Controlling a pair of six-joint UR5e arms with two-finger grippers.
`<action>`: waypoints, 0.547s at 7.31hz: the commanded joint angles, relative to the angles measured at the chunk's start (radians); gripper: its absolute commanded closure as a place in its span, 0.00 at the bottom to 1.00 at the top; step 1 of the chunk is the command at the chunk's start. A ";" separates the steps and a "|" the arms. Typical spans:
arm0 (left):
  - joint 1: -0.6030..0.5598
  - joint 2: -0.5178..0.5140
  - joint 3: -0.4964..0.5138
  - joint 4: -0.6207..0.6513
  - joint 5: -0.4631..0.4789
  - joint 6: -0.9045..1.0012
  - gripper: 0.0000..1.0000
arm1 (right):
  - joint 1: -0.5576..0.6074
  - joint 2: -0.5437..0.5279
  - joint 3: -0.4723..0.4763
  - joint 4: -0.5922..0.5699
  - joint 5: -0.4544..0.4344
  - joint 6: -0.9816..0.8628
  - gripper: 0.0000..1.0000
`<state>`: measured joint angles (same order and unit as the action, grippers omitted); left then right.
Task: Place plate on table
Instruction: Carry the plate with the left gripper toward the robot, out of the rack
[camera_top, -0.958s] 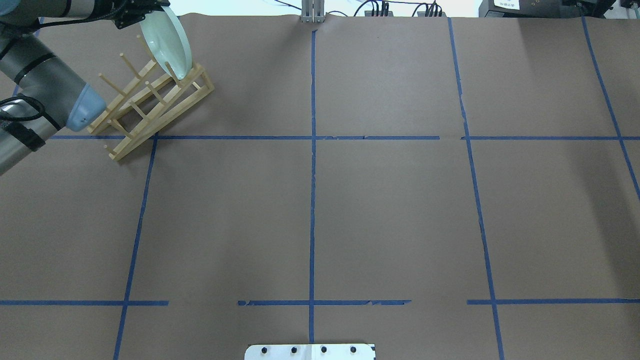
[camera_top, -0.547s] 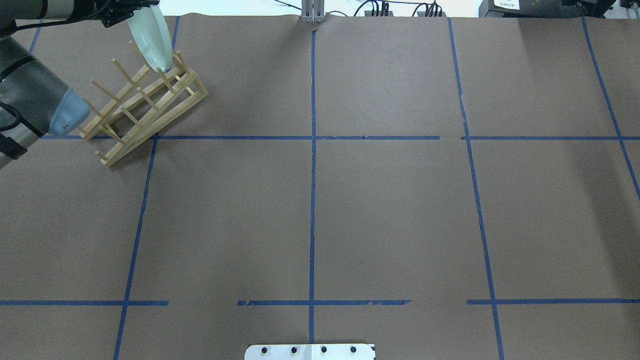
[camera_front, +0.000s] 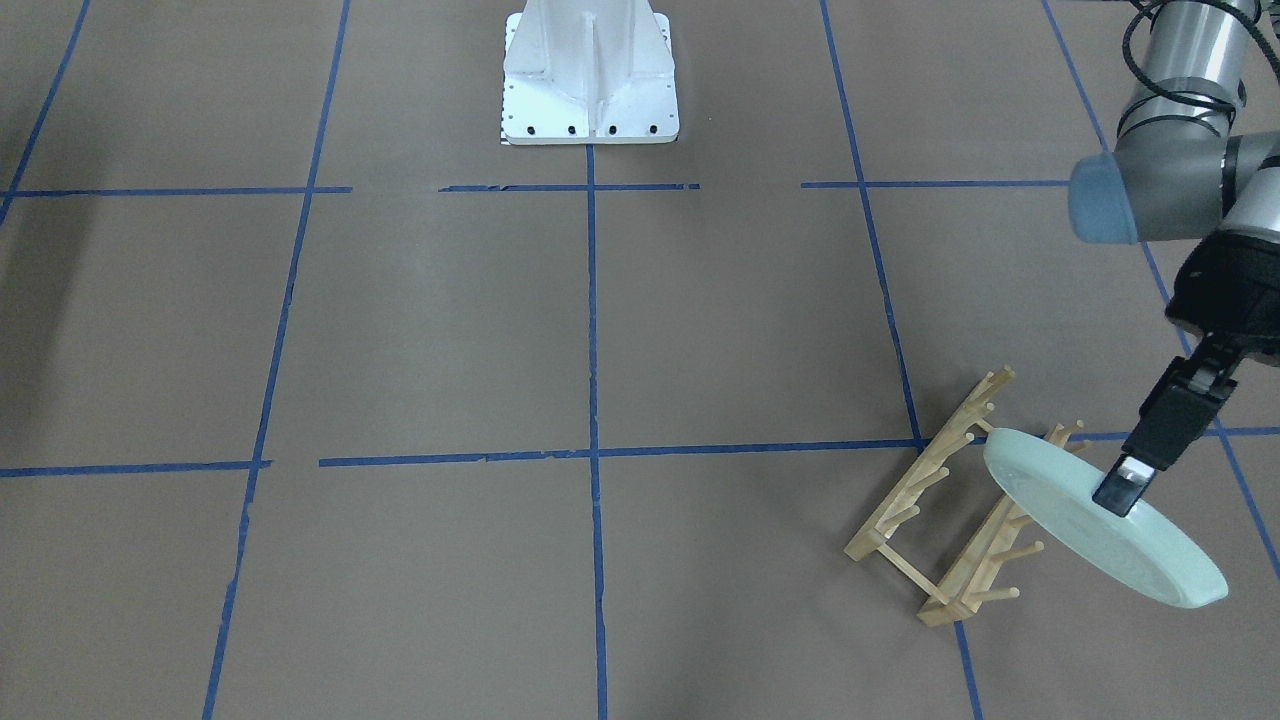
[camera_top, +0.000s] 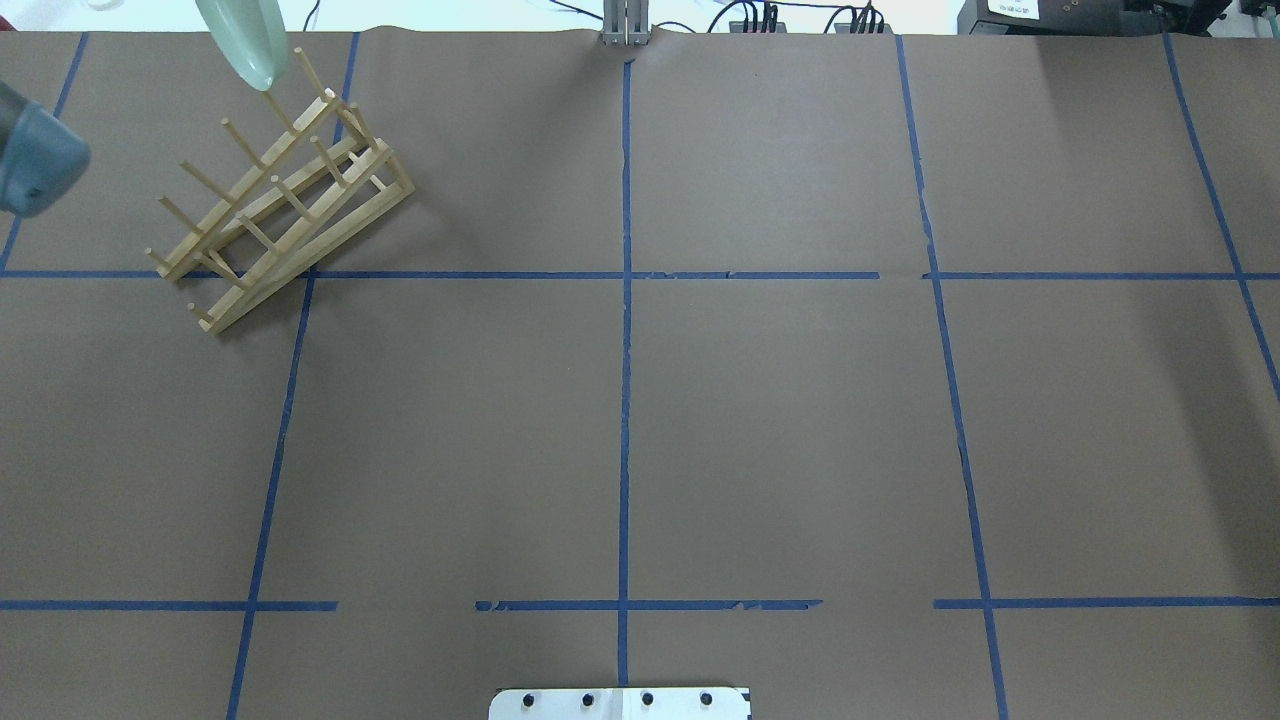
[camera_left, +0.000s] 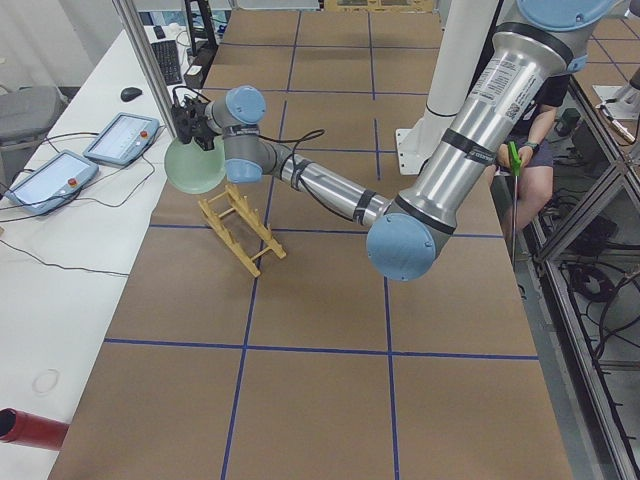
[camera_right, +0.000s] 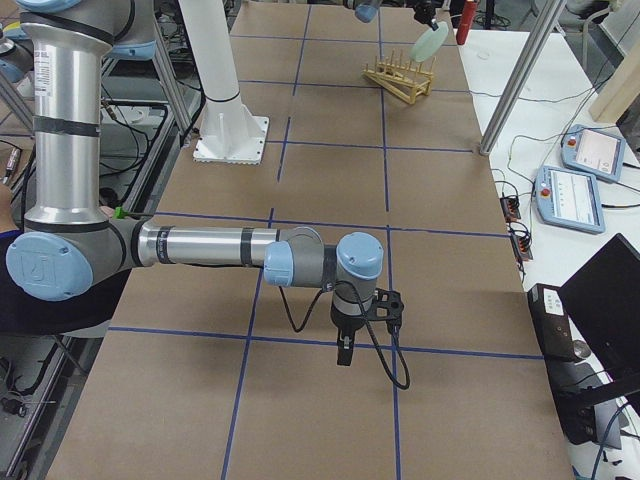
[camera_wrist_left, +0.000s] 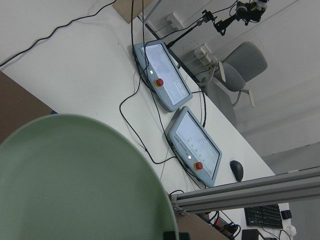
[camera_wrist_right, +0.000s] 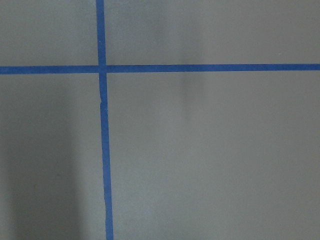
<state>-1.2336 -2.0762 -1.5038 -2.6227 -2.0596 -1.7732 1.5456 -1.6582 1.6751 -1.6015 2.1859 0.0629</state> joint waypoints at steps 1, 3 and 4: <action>-0.117 -0.002 -0.074 0.146 -0.239 0.035 1.00 | 0.001 0.000 0.000 0.000 0.000 0.000 0.00; -0.065 -0.005 -0.271 0.563 -0.246 0.285 1.00 | 0.001 0.000 0.000 0.000 0.000 0.000 0.00; 0.042 -0.011 -0.385 0.813 -0.213 0.384 1.00 | 0.001 0.000 0.000 0.000 0.000 0.000 0.00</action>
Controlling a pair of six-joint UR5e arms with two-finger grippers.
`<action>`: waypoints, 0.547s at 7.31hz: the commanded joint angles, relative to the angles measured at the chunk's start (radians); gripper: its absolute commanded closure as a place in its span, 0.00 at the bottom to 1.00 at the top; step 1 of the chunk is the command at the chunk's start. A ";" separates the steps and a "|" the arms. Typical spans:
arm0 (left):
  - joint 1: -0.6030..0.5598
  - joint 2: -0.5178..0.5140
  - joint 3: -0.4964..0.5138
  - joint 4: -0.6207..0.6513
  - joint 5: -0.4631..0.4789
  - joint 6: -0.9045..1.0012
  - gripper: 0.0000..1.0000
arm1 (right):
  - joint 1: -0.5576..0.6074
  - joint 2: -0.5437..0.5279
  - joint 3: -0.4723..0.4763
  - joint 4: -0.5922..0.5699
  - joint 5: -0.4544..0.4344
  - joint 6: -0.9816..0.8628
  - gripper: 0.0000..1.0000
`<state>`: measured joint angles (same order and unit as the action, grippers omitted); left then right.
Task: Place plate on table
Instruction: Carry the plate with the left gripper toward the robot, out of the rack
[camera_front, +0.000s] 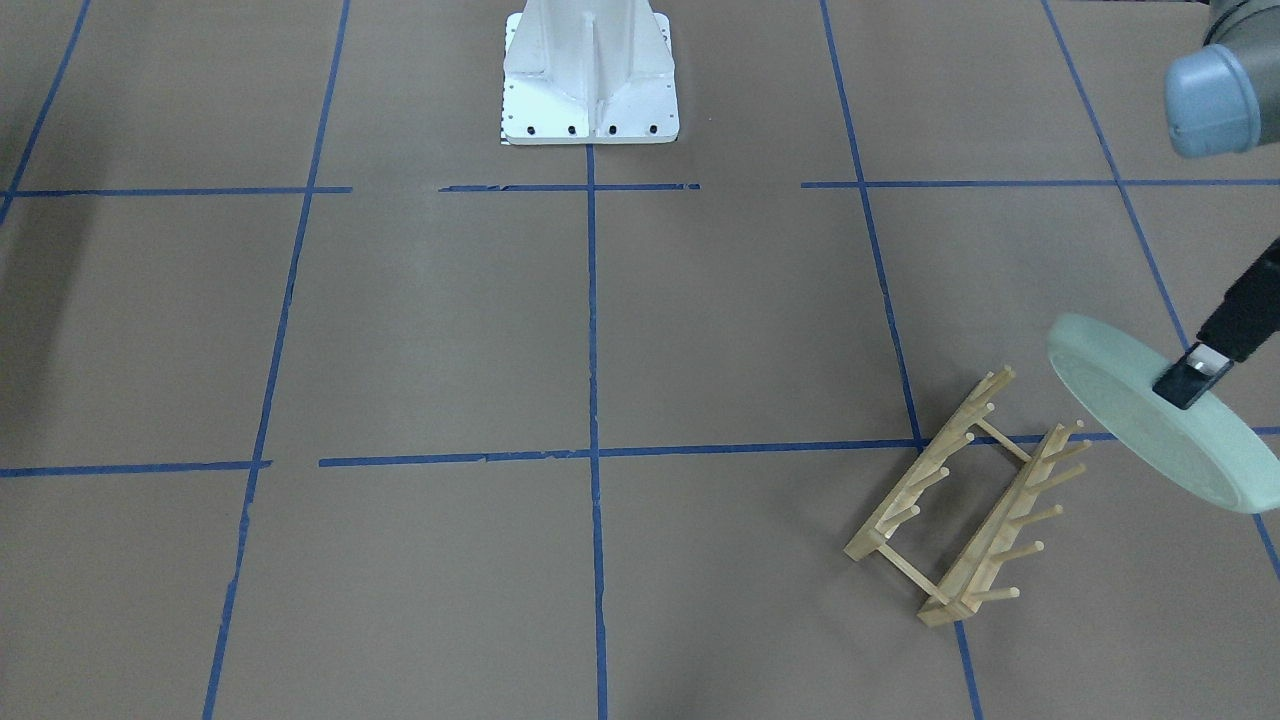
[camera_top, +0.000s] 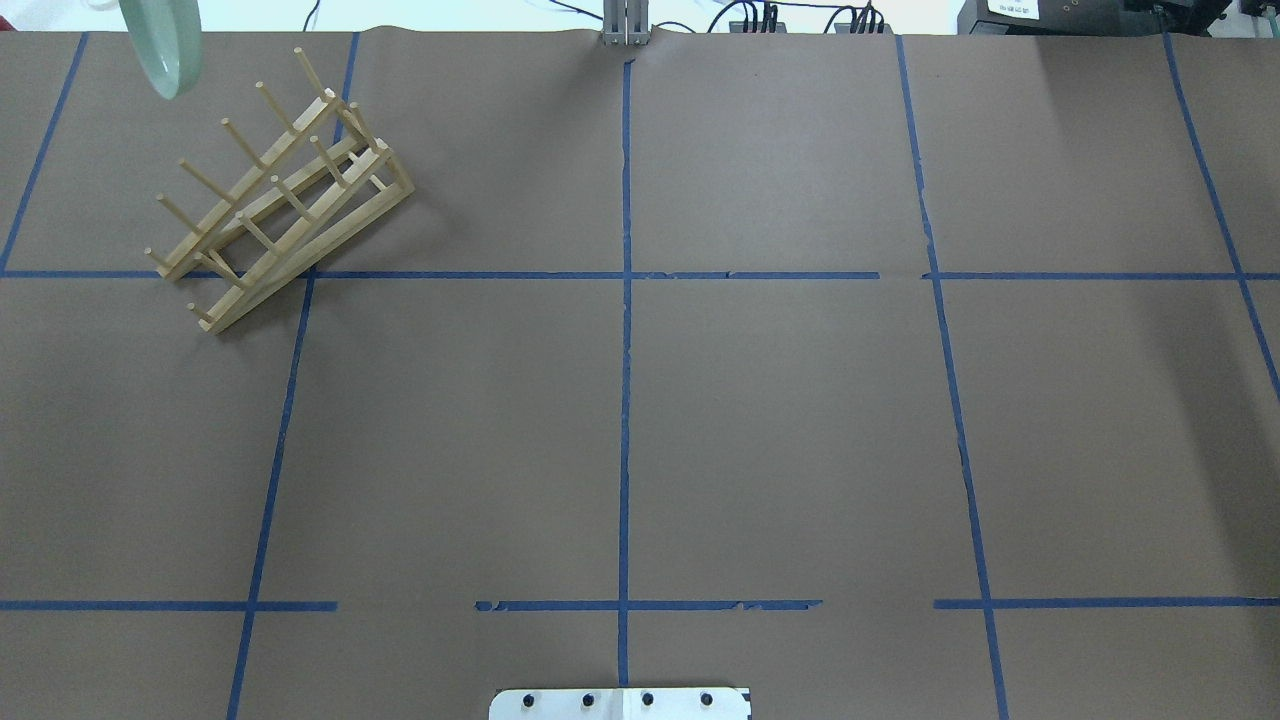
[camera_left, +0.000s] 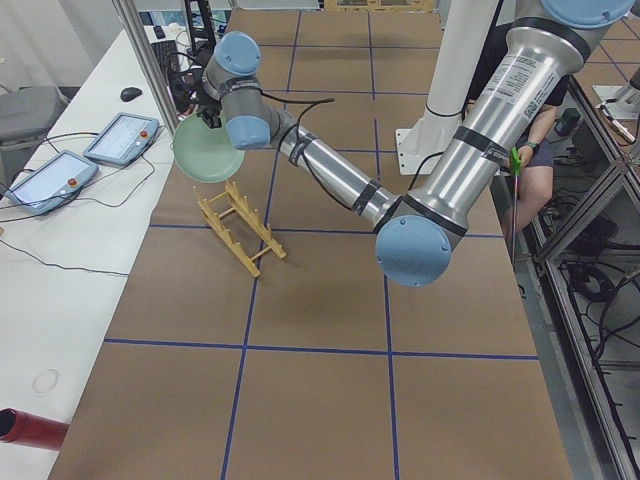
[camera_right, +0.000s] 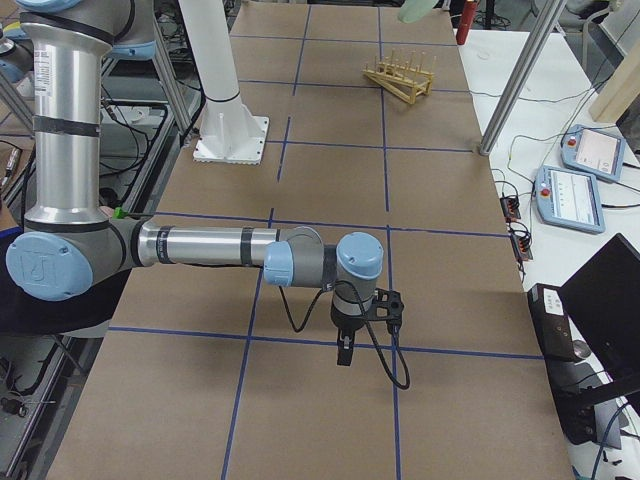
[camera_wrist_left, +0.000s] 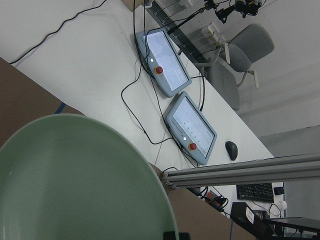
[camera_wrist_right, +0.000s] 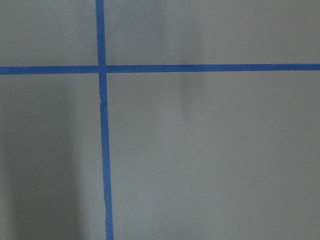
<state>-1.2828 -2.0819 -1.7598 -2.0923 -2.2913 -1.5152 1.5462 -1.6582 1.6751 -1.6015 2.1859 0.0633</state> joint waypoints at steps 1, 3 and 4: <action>0.211 -0.033 -0.224 0.501 0.123 0.209 1.00 | 0.000 0.000 0.000 0.000 0.000 0.000 0.00; 0.519 -0.157 -0.233 0.735 0.435 0.230 1.00 | -0.002 0.000 0.000 0.000 0.000 0.001 0.00; 0.666 -0.164 -0.225 0.826 0.557 0.228 1.00 | 0.000 0.000 0.000 0.000 0.000 0.001 0.00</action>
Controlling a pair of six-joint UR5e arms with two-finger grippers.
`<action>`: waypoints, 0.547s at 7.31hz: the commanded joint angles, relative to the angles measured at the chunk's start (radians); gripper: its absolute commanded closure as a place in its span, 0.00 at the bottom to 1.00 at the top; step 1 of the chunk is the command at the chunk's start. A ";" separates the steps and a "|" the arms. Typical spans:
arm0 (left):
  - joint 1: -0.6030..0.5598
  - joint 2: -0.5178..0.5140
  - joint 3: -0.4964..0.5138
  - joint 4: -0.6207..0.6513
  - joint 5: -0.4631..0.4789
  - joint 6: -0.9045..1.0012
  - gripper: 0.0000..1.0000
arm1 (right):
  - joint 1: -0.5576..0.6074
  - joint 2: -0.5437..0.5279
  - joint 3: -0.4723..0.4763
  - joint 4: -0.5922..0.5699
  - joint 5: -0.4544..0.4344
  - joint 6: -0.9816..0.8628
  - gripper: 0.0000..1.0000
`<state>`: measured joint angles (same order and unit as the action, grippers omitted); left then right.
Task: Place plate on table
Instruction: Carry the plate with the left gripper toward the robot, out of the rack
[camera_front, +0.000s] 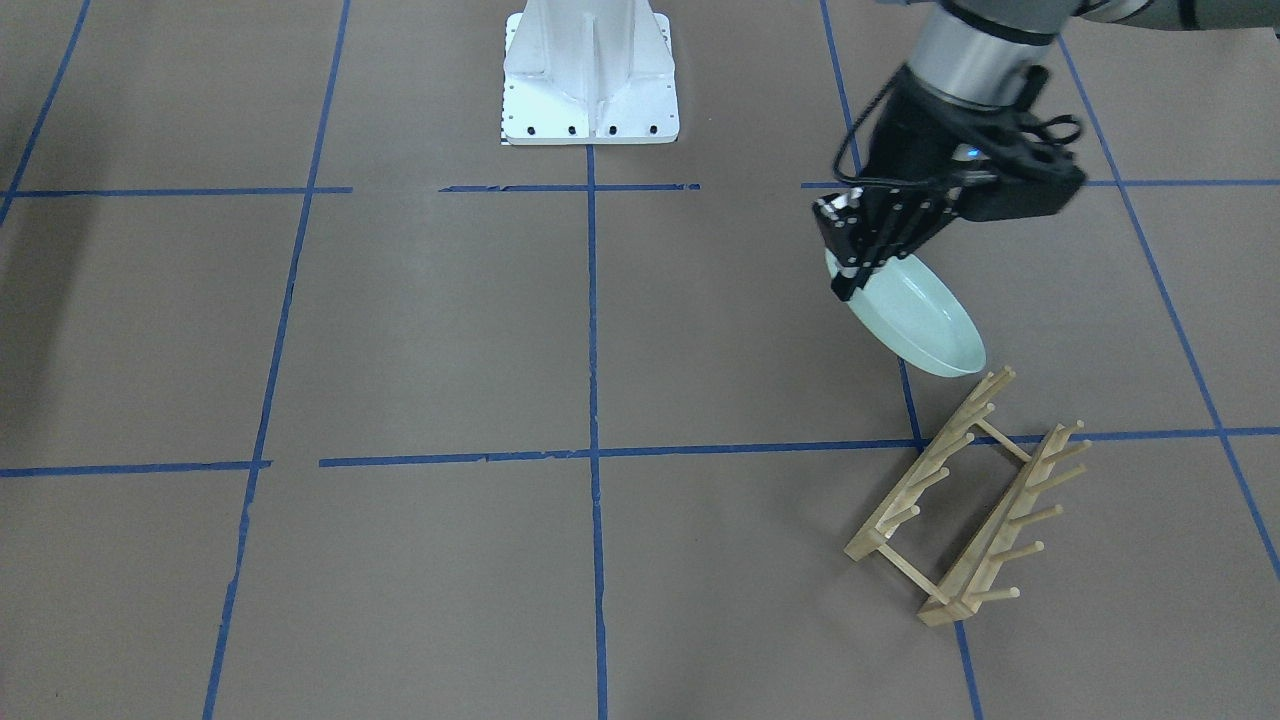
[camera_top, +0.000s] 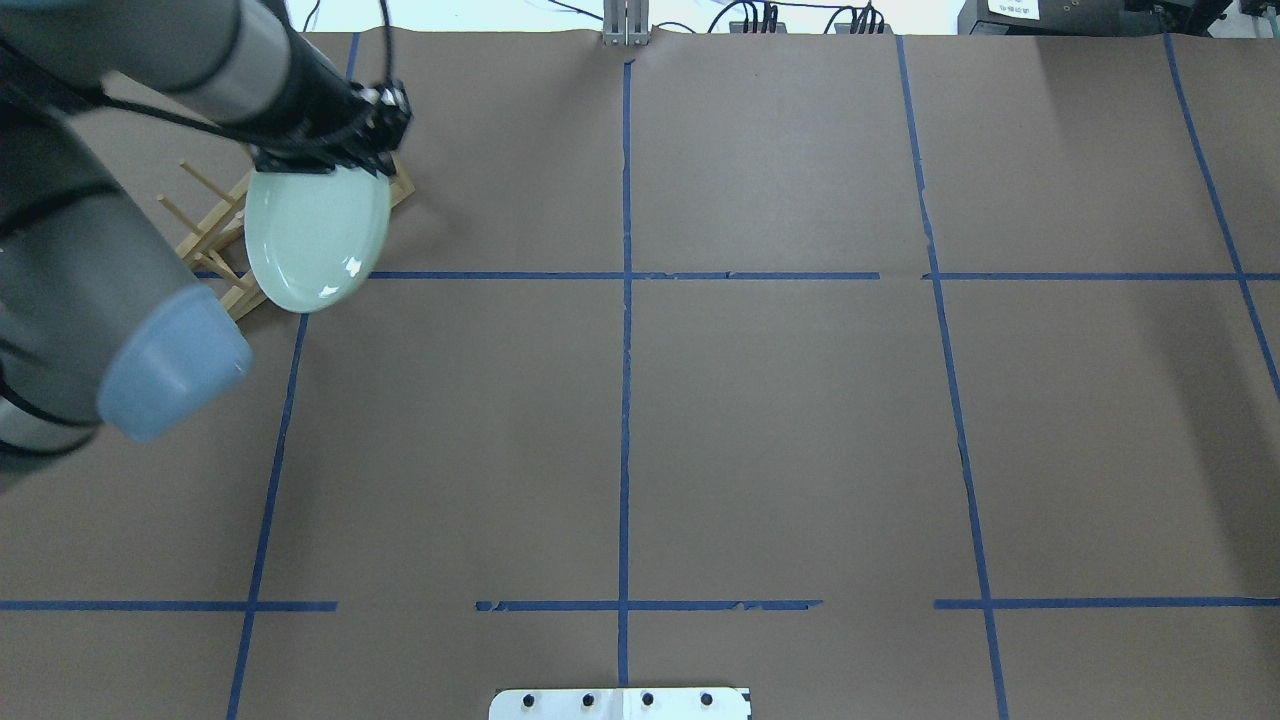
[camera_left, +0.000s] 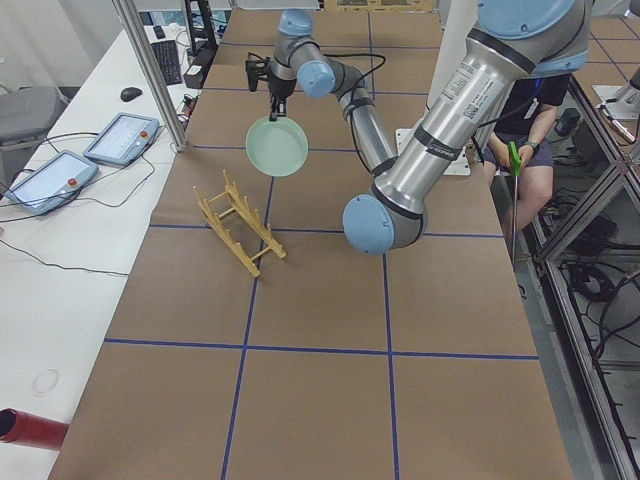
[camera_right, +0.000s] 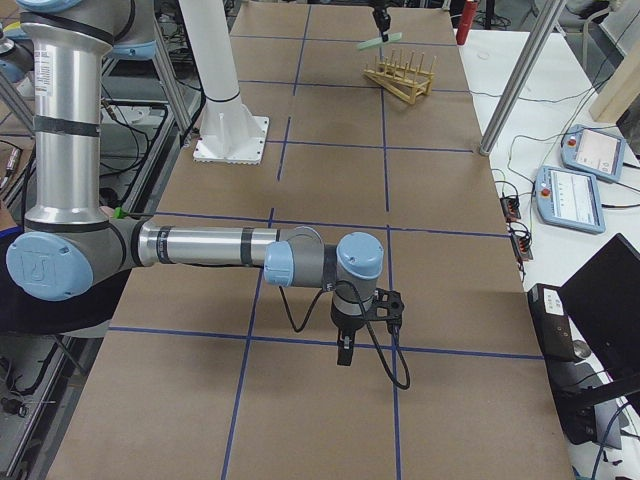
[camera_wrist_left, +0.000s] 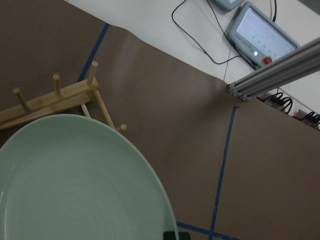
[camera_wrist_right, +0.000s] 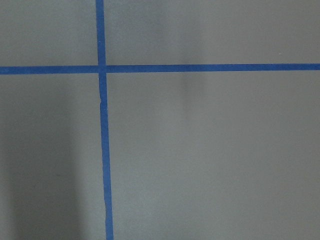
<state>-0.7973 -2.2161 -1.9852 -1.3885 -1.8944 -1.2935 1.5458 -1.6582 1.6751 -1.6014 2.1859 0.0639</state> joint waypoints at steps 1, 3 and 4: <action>0.278 -0.037 0.046 0.141 0.216 0.006 1.00 | 0.001 0.000 0.000 0.000 0.000 -0.001 0.00; 0.363 -0.074 0.144 0.146 0.247 0.028 1.00 | 0.001 0.000 0.000 0.000 0.000 -0.001 0.00; 0.416 -0.074 0.181 0.146 0.312 0.029 1.00 | -0.001 0.000 0.000 0.000 0.000 -0.001 0.00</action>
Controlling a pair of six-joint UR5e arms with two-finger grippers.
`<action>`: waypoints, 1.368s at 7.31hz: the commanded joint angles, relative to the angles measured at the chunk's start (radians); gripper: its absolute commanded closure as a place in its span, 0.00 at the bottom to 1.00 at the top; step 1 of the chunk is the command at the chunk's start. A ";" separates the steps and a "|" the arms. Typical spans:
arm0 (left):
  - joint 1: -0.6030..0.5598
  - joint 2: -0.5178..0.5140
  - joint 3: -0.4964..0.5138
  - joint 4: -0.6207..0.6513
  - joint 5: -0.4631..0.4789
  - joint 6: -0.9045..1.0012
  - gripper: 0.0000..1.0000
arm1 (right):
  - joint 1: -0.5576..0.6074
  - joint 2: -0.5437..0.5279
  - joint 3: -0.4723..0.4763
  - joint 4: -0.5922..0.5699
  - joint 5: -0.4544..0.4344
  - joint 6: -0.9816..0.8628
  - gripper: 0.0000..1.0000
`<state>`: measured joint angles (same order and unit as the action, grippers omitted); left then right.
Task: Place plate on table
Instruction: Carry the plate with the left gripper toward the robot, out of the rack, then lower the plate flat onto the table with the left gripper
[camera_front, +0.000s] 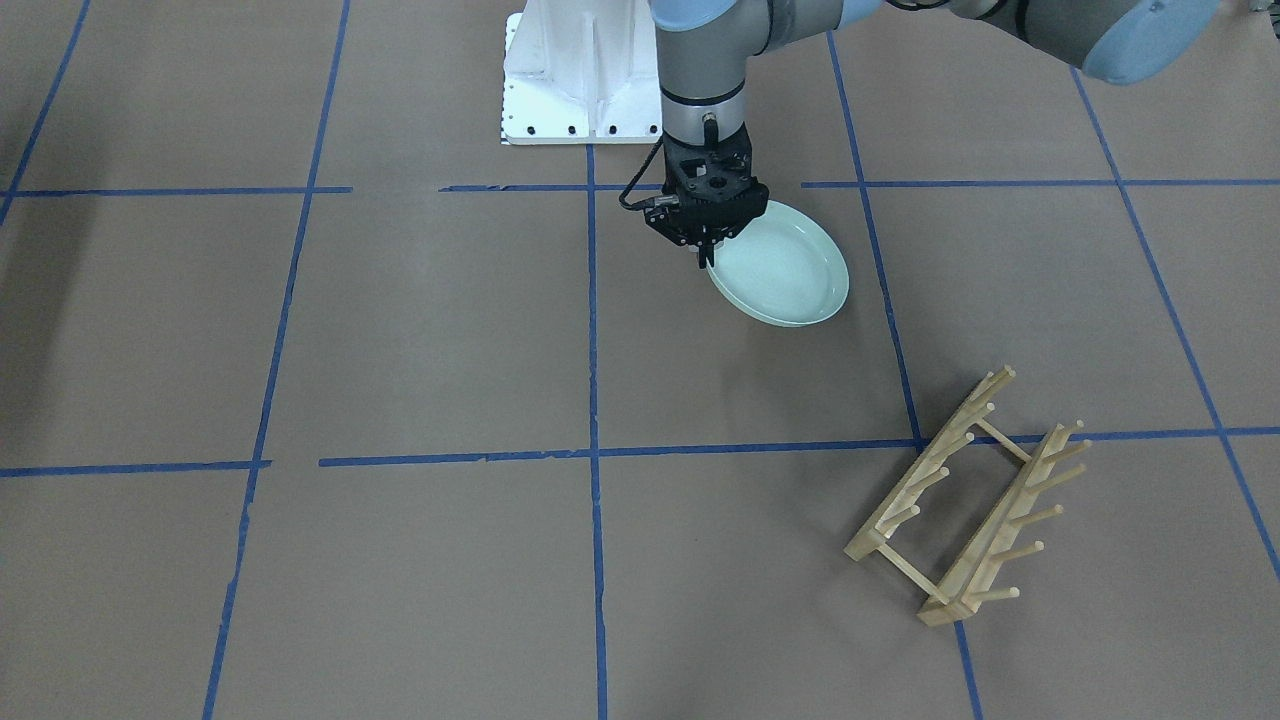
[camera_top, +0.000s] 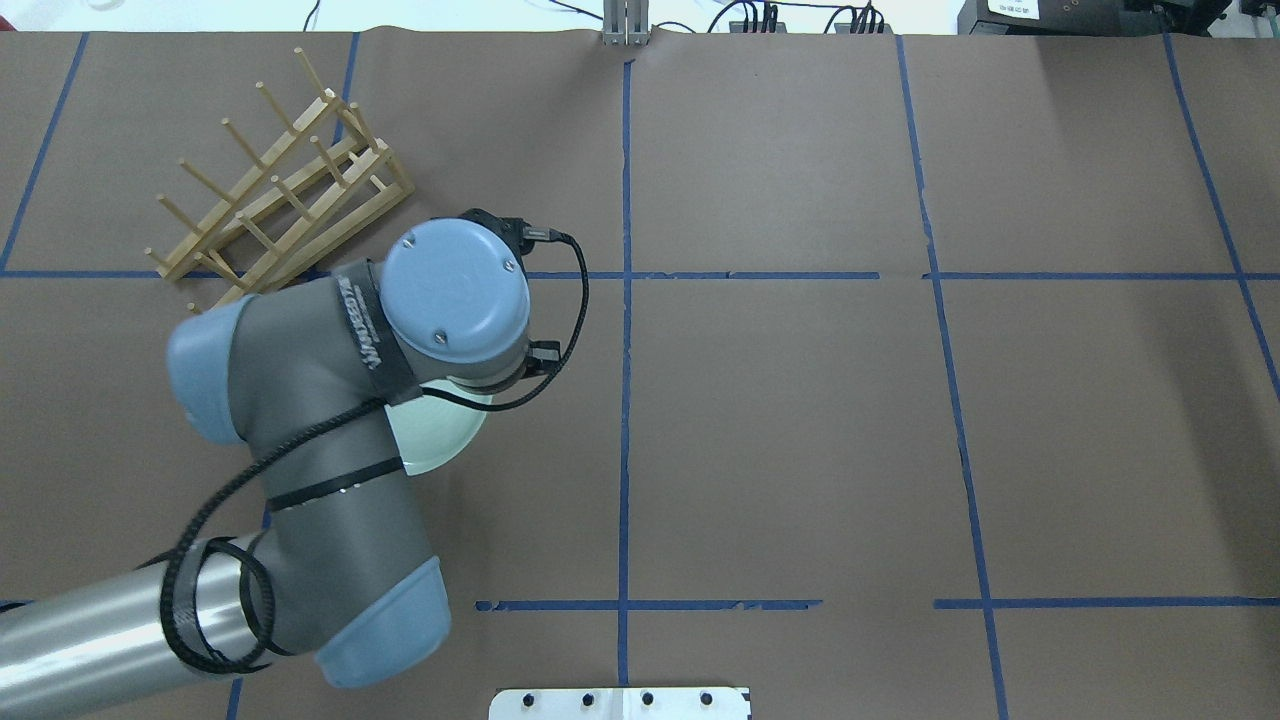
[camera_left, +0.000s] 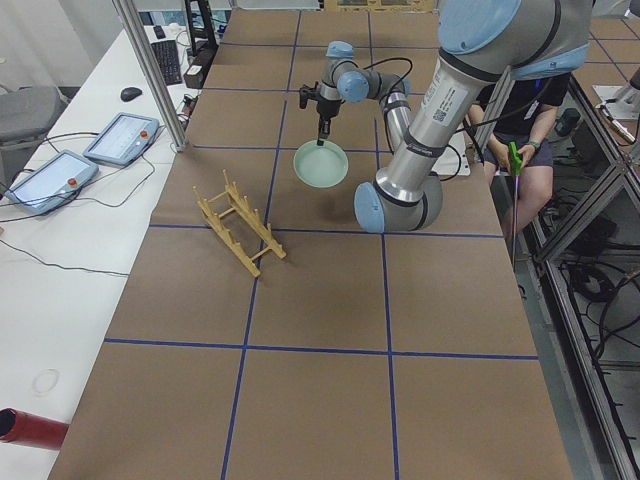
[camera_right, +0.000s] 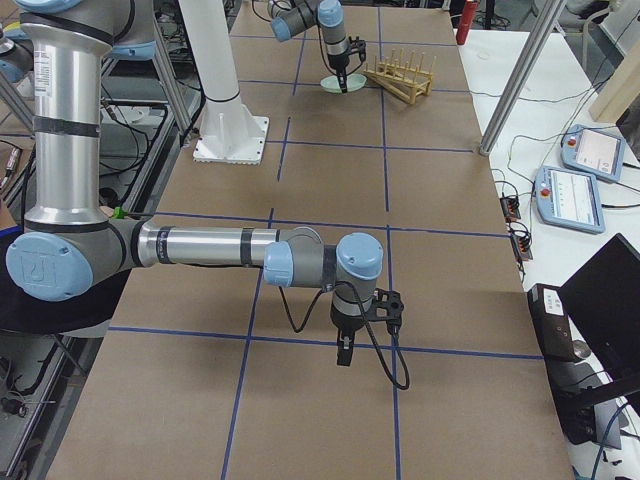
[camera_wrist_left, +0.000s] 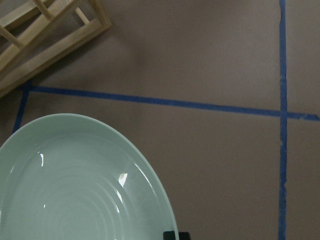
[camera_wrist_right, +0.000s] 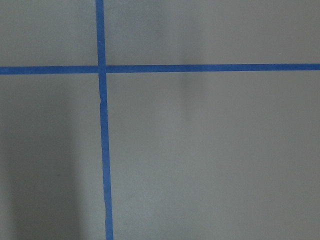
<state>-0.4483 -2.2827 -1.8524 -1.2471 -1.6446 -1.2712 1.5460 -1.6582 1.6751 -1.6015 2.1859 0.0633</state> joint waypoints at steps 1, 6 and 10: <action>0.109 -0.004 0.079 0.005 0.100 0.007 1.00 | 0.000 0.000 0.000 0.000 0.000 0.001 0.00; 0.161 -0.115 0.183 -0.005 0.170 0.051 0.54 | 0.000 0.000 0.000 0.000 0.000 0.000 0.00; 0.036 -0.107 0.164 -0.023 0.169 0.170 0.00 | 0.000 0.000 0.000 0.000 0.000 0.000 0.00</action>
<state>-0.3757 -2.3954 -1.6807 -1.2566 -1.4747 -1.1215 1.5462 -1.6582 1.6751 -1.6015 2.1859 0.0636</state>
